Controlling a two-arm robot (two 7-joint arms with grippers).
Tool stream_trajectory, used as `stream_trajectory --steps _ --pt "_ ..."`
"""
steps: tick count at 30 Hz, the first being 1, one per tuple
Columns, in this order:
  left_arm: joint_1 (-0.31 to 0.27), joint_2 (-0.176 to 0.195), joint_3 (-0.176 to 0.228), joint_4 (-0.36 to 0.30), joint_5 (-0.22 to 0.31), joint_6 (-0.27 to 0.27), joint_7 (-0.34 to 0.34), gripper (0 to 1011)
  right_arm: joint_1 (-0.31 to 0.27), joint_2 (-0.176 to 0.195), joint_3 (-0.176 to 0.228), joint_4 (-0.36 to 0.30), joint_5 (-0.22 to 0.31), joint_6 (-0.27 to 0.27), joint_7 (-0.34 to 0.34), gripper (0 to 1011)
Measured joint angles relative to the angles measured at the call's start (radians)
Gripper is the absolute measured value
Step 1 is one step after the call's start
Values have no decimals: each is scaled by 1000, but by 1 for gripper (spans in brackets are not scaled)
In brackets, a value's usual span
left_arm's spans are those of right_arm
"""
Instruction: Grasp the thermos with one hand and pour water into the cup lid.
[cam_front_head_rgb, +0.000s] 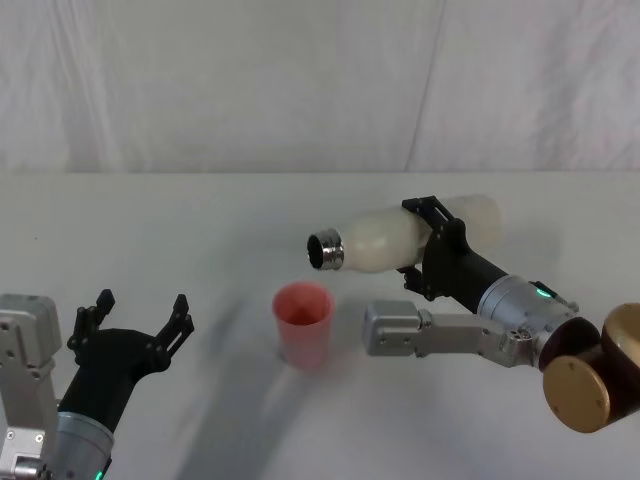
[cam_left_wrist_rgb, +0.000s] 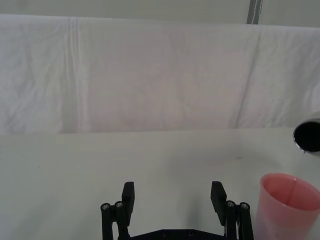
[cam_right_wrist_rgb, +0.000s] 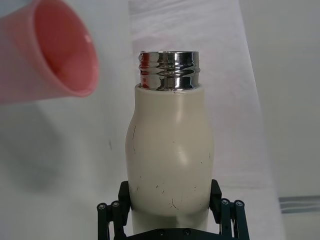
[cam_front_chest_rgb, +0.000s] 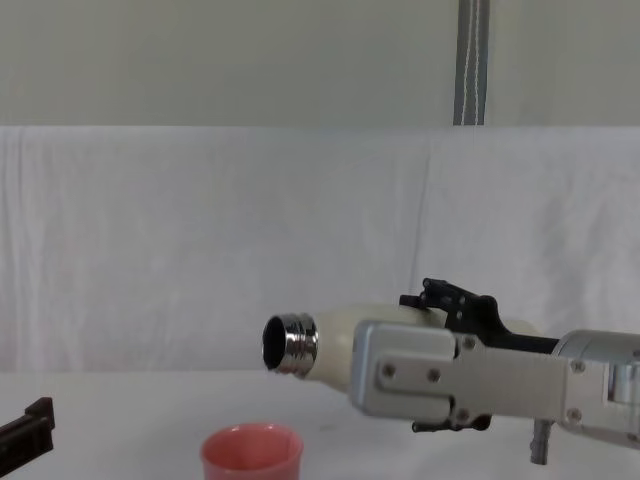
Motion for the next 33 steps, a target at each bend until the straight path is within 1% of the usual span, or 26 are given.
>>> stream_trajectory --steps 1,6,9,10,11,13,14,15,17,33 --pt "0 0 0 0 0 0 0 1001 -5 -6 10 0 20 -1 3 951" --pt "0 0 0 0 0 0 0 1001 -17 -21 36 -2 75 -6 12 951" --pt "0 0 0 0 0 0 0 1001 -27 -33 62 -6 132 -15 26 951" --pt "0 0 0 0 0 0 0 1001 -27 -33 62 -6 132 -15 26 951" --pt "0 0 0 0 0 0 0 1001 -30 -37 71 -6 153 -20 31 951" --pt "0 0 0 0 0 0 0 1001 -35 -42 81 -8 180 -25 37 951" --pt "0 0 0 0 0 0 0 1001 -35 -42 81 -8 180 -25 37 951" --pt "0 0 0 0 0 0 0 1001 -38 -46 89 -9 195 -27 39 951" --pt "0 0 0 0 0 0 0 1001 -41 -49 95 -10 210 -29 41 951" --pt "0 0 0 0 0 0 0 1001 -38 -46 88 -9 196 -28 40 951"
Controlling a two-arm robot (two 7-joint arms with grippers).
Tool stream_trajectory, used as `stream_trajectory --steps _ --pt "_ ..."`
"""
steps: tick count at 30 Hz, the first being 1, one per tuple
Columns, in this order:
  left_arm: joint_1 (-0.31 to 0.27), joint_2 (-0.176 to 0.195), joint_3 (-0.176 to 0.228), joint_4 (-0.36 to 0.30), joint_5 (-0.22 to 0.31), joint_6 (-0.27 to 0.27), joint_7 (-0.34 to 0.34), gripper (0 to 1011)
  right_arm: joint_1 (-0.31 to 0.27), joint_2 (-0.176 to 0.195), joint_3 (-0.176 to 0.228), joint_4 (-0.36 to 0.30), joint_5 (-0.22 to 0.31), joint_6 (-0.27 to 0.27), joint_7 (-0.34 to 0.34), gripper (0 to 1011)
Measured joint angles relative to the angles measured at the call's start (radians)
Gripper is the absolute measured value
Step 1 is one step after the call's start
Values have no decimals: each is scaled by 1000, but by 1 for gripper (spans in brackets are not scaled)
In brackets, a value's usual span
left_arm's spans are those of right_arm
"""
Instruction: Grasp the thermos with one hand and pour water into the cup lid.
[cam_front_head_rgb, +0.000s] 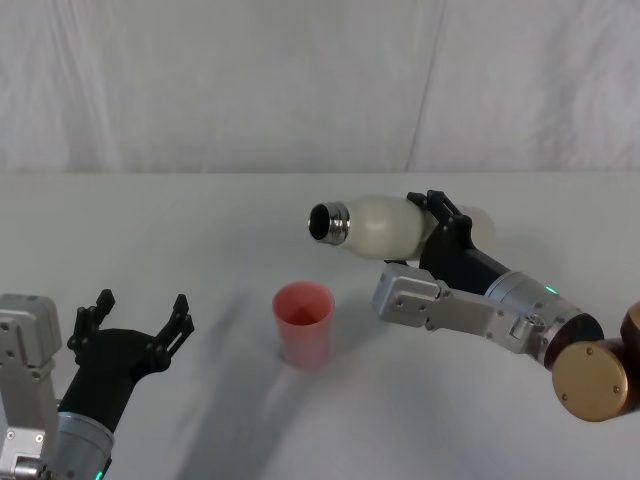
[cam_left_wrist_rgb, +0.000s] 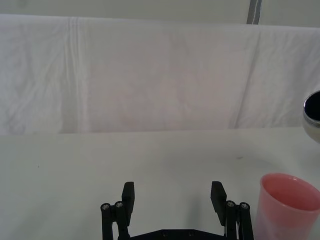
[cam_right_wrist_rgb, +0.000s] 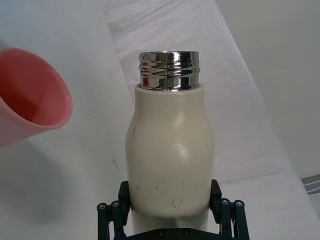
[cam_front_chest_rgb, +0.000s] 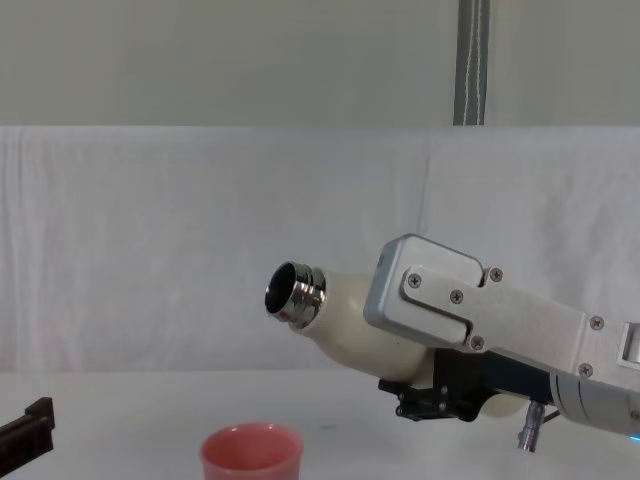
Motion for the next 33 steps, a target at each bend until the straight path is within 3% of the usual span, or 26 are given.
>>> stream_trajectory --steps 5,16,21,27,33 --pt "0 0 0 0 0 0 0 1001 -4 -2 8 0 14 -1 -2 951" --pt "0 0 0 0 0 0 0 1001 -33 -5 72 -4 94 -8 -18 951" --pt "0 0 0 0 0 0 0 1001 -51 -11 109 -5 150 -26 -23 951" --pt "0 0 0 0 0 0 0 1001 -90 -33 181 -1 274 -62 -30 951" --pt "0 0 0 0 0 0 0 1001 -119 -49 227 7 349 -86 -36 951"
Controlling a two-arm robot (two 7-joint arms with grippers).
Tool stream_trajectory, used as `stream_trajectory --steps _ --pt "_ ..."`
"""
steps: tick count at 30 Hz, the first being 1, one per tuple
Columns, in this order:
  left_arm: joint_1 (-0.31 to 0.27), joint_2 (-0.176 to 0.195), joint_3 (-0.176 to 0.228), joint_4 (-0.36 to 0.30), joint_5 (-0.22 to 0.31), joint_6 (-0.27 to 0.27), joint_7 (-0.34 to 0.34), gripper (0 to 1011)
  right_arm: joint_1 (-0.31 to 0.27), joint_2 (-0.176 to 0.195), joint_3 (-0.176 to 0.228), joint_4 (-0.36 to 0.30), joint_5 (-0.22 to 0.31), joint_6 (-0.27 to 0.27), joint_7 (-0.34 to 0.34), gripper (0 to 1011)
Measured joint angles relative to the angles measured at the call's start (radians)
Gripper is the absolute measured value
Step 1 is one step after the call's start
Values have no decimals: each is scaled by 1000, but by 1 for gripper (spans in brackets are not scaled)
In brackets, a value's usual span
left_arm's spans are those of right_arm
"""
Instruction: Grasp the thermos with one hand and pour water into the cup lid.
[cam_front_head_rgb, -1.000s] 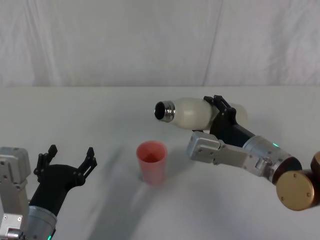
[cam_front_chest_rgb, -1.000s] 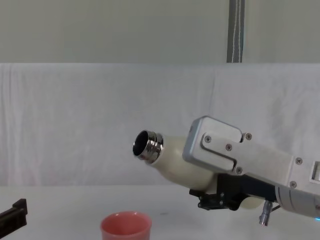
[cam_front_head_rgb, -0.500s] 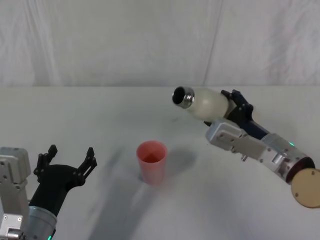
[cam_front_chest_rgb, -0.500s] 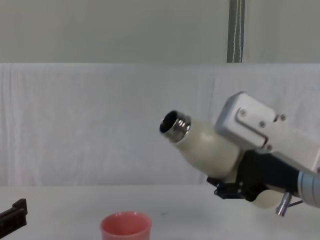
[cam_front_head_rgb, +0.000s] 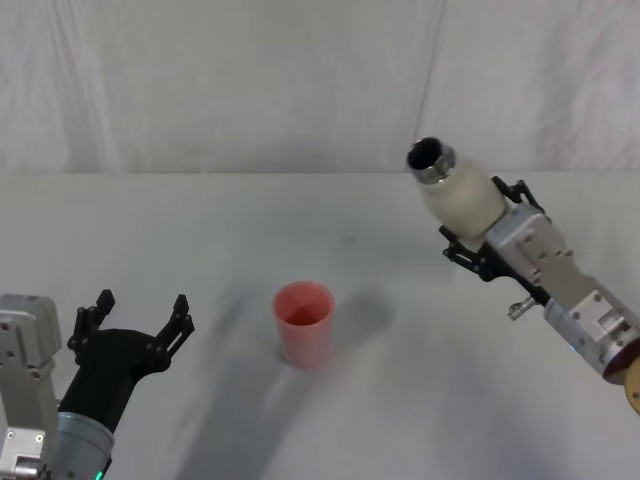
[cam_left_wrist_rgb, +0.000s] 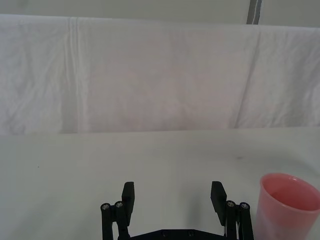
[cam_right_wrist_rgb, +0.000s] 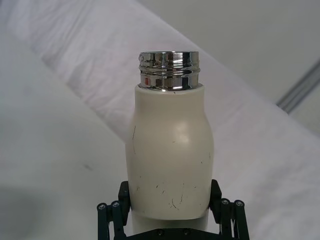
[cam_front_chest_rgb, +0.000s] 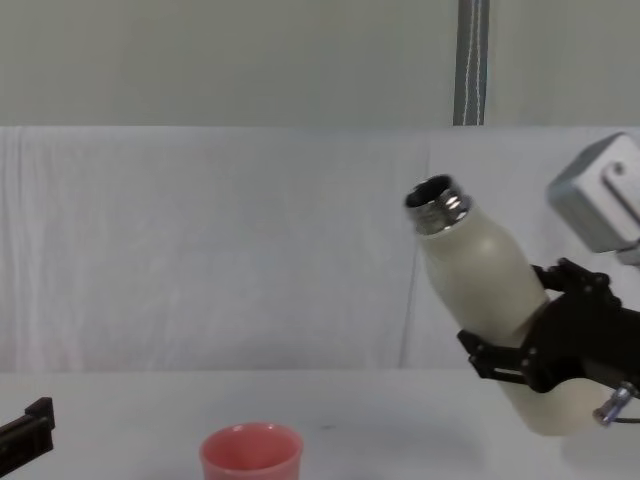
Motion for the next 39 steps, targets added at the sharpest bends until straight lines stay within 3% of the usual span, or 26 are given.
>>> stream_trajectory --steps 9,14,18,24,39 --pt "0 0 0 0 0 0 0 1001 -46 -38 77 9 144 -38 -1 951" --pt "0 0 0 0 0 0 0 1001 -76 -60 122 5 252 -57 27 951" --pt "0 0 0 0 0 0 0 1001 -91 -72 143 4 310 -62 40 951" --pt "0 0 0 0 0 0 0 1001 -105 -83 159 3 365 -60 51 951" --pt "0 0 0 0 0 0 0 1001 -118 -96 165 14 437 -30 64 951"
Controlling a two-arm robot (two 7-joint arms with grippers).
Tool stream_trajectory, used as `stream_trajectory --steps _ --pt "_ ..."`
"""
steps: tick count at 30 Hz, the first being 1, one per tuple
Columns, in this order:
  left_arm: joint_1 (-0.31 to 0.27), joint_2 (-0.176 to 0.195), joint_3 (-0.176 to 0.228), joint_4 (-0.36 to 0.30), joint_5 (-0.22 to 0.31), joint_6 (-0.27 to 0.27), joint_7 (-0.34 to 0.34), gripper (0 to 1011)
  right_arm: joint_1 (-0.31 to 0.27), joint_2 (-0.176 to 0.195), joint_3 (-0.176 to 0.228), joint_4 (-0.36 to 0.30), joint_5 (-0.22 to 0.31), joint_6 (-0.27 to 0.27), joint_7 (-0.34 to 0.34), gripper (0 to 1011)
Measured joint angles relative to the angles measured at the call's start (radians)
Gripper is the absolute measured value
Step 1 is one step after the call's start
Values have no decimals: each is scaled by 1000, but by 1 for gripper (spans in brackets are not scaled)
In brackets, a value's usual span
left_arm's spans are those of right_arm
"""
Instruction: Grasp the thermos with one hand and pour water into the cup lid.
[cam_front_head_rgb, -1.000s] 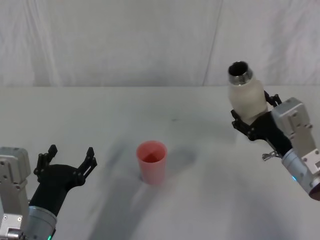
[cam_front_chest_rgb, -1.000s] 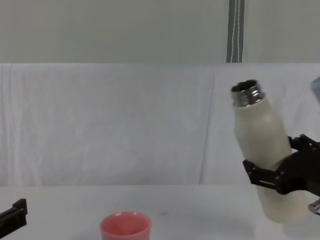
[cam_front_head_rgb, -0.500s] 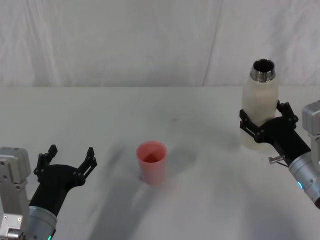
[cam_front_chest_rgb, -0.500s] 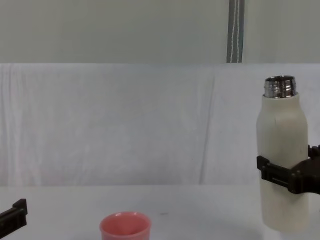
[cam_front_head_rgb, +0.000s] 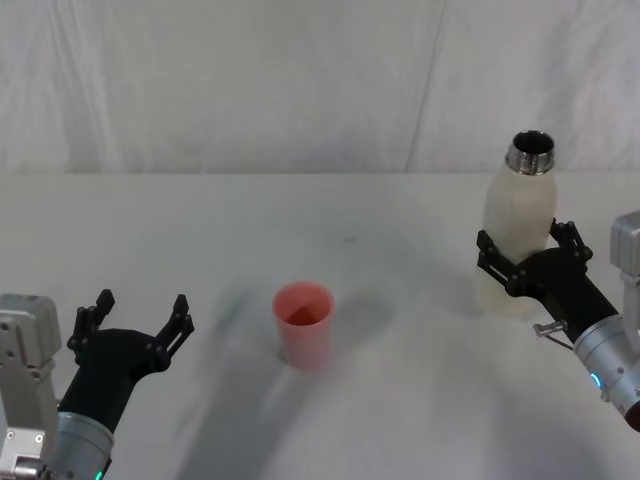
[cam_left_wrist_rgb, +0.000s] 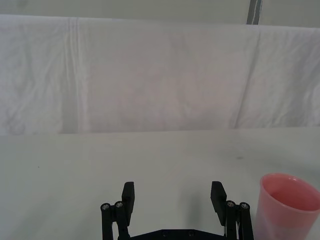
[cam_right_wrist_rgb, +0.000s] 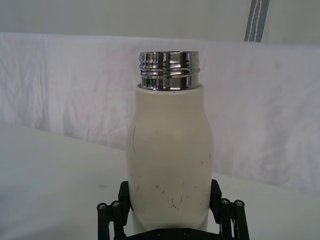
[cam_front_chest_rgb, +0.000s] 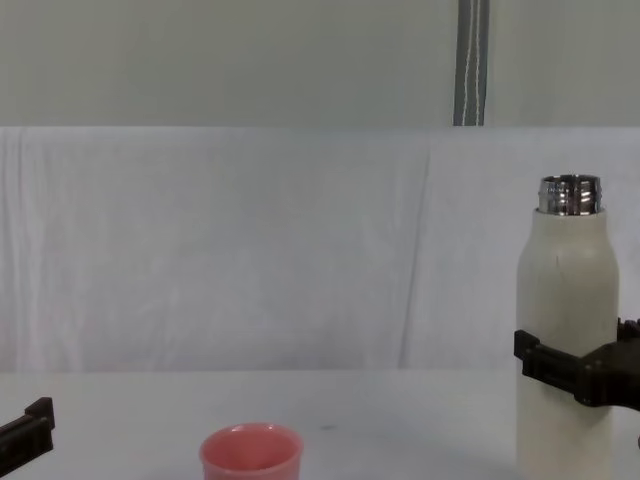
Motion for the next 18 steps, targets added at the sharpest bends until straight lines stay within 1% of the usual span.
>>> stream_trajectory --steps 4,18 --pt "0 0 0 0 0 0 0 1001 -2 -3 1 11 17 3 1 951" --pt "0 0 0 0 0 0 0 1001 3 -8 -12 44 29 -4 0 951"
